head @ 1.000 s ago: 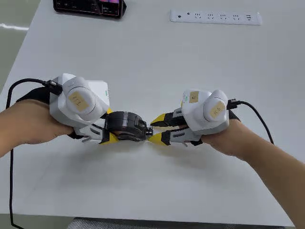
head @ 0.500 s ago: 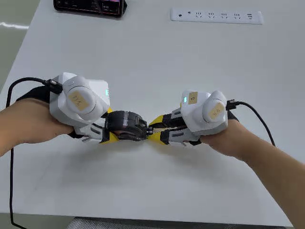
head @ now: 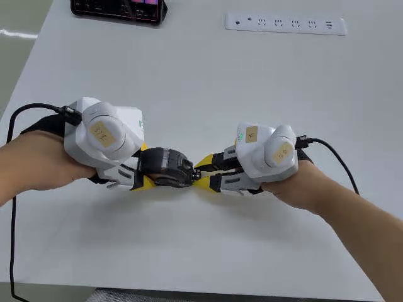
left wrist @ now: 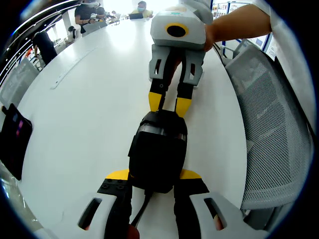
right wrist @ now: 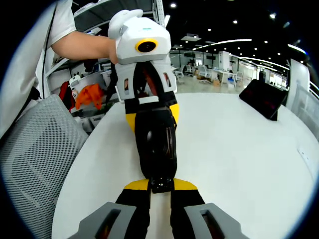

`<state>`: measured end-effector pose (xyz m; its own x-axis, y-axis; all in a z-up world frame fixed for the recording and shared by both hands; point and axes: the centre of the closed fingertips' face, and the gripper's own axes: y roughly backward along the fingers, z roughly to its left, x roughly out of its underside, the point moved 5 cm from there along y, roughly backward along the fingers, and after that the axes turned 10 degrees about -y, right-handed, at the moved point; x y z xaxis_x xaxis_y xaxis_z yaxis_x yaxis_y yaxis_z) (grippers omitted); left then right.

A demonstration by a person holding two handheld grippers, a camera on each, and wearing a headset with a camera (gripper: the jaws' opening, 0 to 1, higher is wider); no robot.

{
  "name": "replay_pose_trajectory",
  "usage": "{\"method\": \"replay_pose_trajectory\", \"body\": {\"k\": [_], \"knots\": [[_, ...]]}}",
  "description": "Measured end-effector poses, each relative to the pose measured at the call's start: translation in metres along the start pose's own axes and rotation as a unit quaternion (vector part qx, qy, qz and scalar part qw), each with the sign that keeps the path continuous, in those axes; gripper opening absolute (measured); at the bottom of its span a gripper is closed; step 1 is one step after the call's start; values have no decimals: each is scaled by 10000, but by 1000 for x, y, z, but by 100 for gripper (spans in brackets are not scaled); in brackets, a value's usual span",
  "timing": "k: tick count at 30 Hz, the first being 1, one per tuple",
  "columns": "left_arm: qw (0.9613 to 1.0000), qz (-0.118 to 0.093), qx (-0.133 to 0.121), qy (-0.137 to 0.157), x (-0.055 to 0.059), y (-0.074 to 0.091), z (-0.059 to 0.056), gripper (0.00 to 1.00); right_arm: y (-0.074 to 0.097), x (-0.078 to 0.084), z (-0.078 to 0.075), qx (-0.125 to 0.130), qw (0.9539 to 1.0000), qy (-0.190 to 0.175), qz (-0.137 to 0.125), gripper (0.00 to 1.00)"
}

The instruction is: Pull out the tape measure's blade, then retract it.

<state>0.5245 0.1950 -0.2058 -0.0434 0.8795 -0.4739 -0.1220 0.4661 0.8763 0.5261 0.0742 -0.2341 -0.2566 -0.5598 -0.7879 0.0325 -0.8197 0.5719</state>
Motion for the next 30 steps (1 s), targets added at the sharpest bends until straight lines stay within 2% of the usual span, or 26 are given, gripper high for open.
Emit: {"method": "replay_pose_trajectory", "body": {"k": [17,30], "knots": [[10000,-73,28,-16,1,0,1,27,1,-1,-1,57,9999,57,80,10],[10000,-17,50,-81,1,0,1,26,1,0,-1,95,9998,111,100,9]]}}
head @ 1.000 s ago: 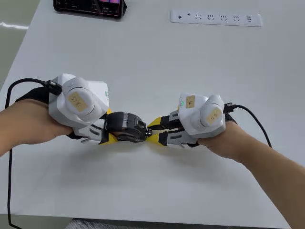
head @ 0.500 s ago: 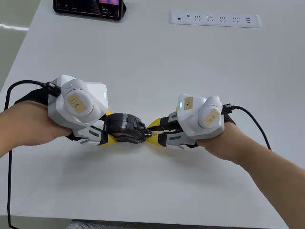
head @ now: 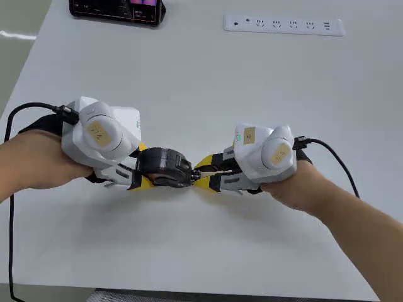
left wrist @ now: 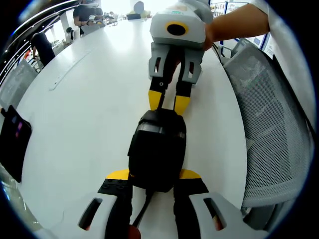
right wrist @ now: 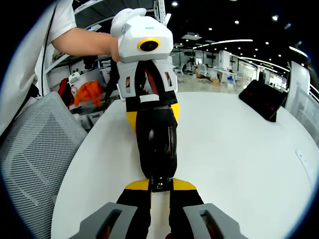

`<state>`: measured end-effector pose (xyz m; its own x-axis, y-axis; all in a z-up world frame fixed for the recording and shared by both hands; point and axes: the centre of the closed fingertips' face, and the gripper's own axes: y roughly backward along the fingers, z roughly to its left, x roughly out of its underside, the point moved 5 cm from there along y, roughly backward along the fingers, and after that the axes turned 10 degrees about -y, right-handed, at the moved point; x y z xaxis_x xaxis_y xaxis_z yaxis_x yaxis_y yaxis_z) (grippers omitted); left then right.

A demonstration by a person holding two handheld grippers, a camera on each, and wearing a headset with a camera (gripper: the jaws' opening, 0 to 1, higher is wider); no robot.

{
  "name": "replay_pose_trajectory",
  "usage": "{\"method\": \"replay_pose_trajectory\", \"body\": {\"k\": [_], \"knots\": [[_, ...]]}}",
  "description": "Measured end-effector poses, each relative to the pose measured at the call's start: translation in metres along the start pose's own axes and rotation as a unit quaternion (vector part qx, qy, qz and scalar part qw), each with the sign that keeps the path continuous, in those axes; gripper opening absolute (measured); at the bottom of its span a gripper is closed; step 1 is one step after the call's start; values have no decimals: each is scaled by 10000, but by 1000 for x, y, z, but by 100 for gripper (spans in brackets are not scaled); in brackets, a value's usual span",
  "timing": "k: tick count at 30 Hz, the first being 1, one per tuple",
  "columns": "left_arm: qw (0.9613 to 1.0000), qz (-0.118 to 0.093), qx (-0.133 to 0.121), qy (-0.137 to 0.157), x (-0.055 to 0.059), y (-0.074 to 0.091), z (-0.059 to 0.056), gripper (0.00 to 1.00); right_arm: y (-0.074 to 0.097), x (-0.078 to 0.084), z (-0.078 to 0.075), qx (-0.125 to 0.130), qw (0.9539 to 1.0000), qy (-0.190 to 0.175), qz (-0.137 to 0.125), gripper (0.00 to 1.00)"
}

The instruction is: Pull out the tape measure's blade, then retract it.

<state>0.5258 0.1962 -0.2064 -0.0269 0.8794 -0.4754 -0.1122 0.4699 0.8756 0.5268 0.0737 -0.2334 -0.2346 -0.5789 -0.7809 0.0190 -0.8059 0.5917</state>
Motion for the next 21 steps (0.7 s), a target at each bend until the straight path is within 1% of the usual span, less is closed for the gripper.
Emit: {"method": "replay_pose_trajectory", "body": {"k": [4,6,9,13,21], "knots": [[10000,-51,-1,42,1,0,0,26,2,0,0,20,10000,52,34,9],[10000,-50,17,60,2,1,1,26,5,-2,0,30,10000,17,-31,9],[10000,-59,12,35,2,1,0,26,5,1,0,41,10000,46,14,9],[10000,-37,18,21,0,0,0,26,8,4,-1,39,10000,60,69,9],[10000,7,16,-21,1,1,0,26,16,9,-2,59,10000,7,78,9]]}}
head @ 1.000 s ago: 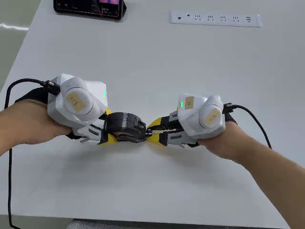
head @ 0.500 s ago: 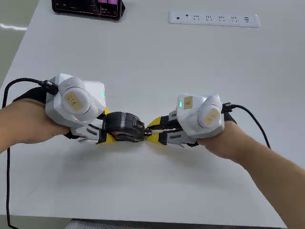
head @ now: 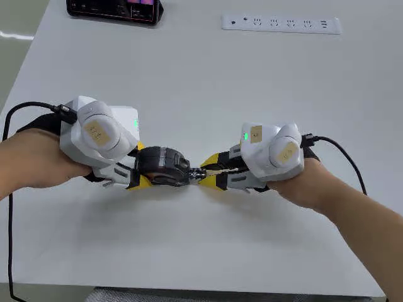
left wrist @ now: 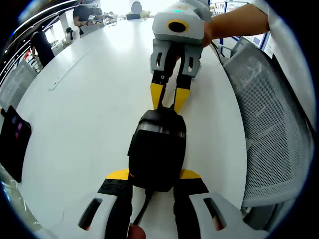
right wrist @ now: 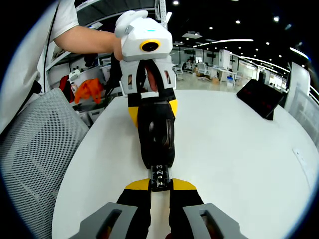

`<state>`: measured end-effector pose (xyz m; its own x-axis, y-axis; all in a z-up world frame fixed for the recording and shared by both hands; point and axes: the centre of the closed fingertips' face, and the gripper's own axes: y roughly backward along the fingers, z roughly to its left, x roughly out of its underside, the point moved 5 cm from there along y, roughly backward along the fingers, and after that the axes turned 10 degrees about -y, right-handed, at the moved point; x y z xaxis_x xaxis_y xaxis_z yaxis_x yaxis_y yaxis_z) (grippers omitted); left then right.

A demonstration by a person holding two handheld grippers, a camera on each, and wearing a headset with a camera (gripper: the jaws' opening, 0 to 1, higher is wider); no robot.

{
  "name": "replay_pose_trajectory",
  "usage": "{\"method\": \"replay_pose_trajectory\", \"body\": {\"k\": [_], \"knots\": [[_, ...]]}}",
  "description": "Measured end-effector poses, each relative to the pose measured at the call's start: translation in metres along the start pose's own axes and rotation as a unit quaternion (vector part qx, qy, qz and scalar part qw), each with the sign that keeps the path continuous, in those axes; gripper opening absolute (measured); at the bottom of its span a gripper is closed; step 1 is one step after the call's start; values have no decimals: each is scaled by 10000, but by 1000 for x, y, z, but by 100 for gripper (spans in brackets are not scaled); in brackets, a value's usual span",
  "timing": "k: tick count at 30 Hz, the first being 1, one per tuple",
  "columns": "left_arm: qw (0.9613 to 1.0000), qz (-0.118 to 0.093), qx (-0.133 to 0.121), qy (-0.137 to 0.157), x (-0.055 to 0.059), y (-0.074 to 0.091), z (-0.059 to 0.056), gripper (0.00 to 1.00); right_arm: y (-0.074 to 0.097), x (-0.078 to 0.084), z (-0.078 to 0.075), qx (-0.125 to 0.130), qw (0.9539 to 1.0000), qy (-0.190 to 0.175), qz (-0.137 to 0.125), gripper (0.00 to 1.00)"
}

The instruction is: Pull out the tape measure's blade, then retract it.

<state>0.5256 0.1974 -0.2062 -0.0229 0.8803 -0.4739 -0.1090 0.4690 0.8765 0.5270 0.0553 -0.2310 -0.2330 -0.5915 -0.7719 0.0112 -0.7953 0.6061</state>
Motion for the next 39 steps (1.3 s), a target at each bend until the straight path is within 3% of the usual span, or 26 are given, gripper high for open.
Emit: {"method": "replay_pose_trajectory", "body": {"k": [39], "knots": [[9999,141,24,13,-2,-1,0,26,36,24,-5,195,9995,23,254,9]]}}
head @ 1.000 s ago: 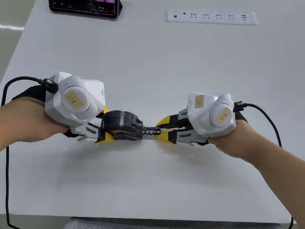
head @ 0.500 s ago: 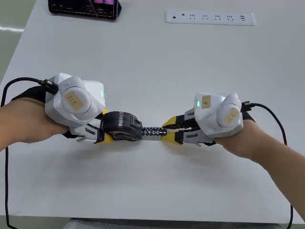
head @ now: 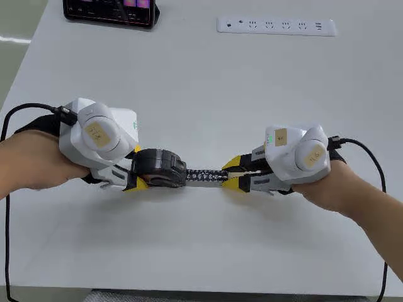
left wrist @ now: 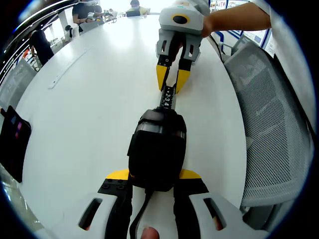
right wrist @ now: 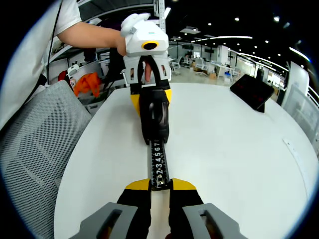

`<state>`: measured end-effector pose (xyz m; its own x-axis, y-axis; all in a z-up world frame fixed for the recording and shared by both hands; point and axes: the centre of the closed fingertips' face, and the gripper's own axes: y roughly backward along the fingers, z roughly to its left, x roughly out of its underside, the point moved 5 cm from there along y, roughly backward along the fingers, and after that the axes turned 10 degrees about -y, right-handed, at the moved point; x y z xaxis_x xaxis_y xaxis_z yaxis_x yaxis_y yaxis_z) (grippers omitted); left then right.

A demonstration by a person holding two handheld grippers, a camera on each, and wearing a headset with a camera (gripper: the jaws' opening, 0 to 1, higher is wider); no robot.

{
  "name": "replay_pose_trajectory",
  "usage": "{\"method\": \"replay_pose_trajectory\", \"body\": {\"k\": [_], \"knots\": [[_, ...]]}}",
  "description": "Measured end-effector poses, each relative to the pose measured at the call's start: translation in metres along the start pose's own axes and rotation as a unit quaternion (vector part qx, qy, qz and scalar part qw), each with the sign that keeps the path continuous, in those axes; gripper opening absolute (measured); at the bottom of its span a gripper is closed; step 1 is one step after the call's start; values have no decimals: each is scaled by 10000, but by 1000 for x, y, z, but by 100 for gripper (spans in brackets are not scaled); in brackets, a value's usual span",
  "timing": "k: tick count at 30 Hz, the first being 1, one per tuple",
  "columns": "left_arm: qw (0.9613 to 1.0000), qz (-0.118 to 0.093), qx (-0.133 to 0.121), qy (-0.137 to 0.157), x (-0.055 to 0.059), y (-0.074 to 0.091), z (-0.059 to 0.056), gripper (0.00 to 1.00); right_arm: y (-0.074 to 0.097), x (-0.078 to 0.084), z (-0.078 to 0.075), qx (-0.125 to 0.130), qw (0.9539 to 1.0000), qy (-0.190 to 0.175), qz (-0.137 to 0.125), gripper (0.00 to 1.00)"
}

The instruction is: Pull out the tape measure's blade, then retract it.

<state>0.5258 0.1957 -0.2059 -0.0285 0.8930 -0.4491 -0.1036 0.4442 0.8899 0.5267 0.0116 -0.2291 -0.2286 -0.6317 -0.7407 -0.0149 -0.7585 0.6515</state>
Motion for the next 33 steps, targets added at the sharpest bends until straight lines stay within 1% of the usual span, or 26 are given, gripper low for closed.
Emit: {"method": "replay_pose_trajectory", "body": {"k": [13,33], "knots": [[10000,15,-36,-8,0,0,-1,26,11,10,-3,79,9999,-46,63,9],[10000,37,-43,-11,0,0,-1,26,28,22,-6,181,9996,-7,197,8]]}}
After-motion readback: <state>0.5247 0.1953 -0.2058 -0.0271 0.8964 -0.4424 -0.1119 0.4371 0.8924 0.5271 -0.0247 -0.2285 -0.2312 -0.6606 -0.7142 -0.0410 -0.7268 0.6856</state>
